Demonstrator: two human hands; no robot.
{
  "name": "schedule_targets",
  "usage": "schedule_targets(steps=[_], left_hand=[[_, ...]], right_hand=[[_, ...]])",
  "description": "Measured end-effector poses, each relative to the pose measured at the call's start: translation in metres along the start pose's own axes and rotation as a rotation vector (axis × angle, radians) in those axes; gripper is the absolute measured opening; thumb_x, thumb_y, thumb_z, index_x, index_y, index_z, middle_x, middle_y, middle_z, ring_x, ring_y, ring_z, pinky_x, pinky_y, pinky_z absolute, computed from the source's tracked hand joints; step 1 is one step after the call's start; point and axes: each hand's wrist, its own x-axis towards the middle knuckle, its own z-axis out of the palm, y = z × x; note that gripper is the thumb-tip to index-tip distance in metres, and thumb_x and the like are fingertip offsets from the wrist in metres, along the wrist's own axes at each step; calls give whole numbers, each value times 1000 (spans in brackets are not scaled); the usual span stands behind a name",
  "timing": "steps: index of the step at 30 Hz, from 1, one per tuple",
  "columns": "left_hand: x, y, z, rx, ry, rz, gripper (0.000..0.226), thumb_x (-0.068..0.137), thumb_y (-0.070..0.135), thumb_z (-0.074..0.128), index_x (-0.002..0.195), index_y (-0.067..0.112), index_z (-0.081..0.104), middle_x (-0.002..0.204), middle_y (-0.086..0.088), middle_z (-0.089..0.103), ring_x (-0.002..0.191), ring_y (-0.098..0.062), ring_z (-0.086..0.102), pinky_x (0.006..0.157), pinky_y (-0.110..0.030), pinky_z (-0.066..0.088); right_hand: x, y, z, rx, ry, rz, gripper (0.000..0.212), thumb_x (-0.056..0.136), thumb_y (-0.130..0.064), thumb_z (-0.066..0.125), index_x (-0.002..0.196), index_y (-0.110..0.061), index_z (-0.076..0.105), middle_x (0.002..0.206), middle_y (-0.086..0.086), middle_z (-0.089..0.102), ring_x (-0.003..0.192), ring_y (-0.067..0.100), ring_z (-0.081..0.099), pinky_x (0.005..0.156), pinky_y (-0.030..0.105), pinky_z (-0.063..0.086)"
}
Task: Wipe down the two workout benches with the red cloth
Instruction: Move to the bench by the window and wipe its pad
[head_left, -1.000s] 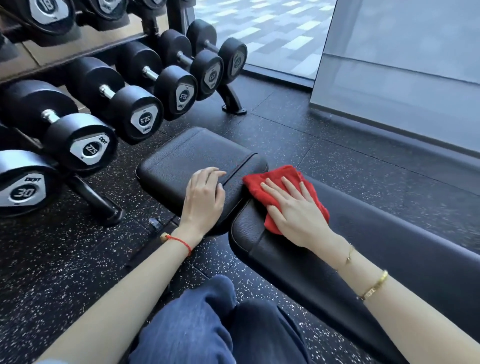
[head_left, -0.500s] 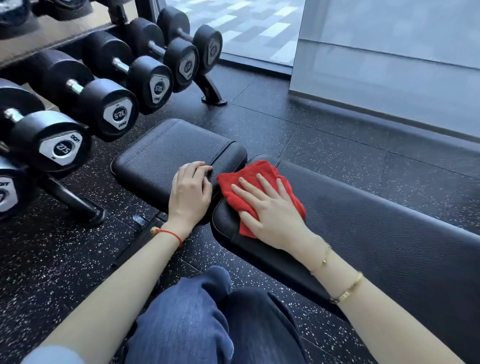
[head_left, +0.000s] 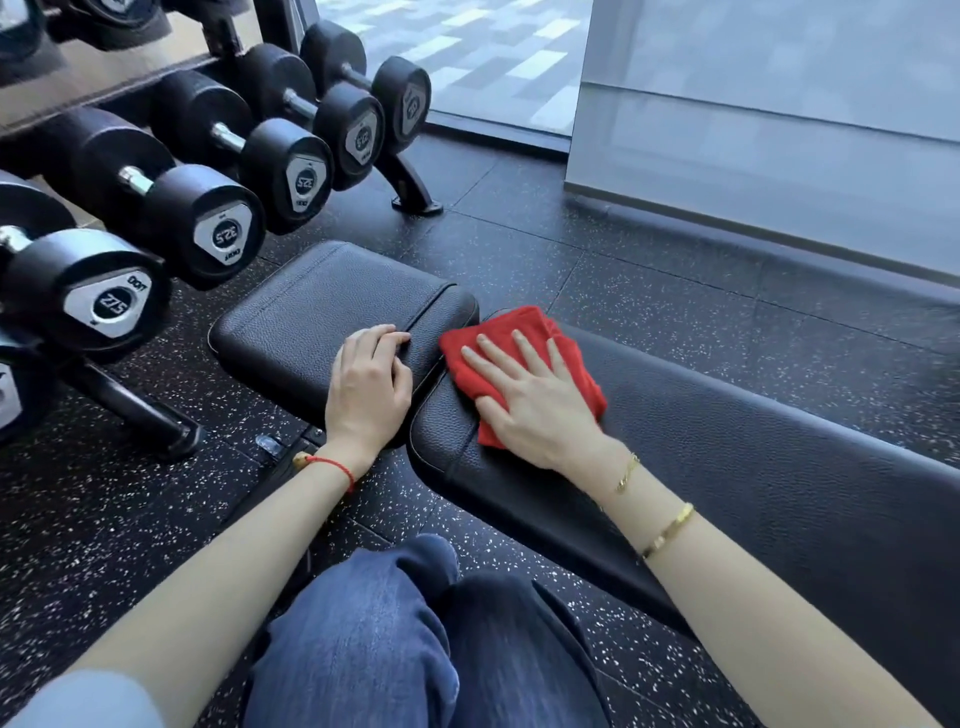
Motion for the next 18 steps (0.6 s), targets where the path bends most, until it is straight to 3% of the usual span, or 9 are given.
schedule_targets(steps=[4, 12, 18], left_hand=[[2, 0, -3, -13, -33, -9, 32, 90, 12, 54, 120, 12, 64, 129, -7, 60, 122, -29, 52, 107, -43, 40], [-13, 46, -12, -142, -59, 126, 35, 89, 28, 55, 121, 17, 62, 128, 0, 59, 125, -23, 50, 108, -43, 38], [-26, 65, -7, -187, -196, 160, 35, 88, 29, 58, 121, 16, 64, 129, 0, 59, 124, -23, 51, 105, -44, 39]], right_hand=[[-40, 10, 0, -27, 11, -3, 61, 93, -53, 25, 153, -43, 14, 161, -17, 13, 151, 22, 6, 121, 49, -1], [-22, 57, -9, -45, 55, 310, 59, 98, -47, 30, 154, -39, 13, 163, -12, 10, 151, 24, 6, 120, 51, -2], [-49, 35, -9, -27, 38, 207, 60, 97, -49, 31, 154, -41, 12, 163, -14, 10, 151, 23, 2, 120, 50, -5]])
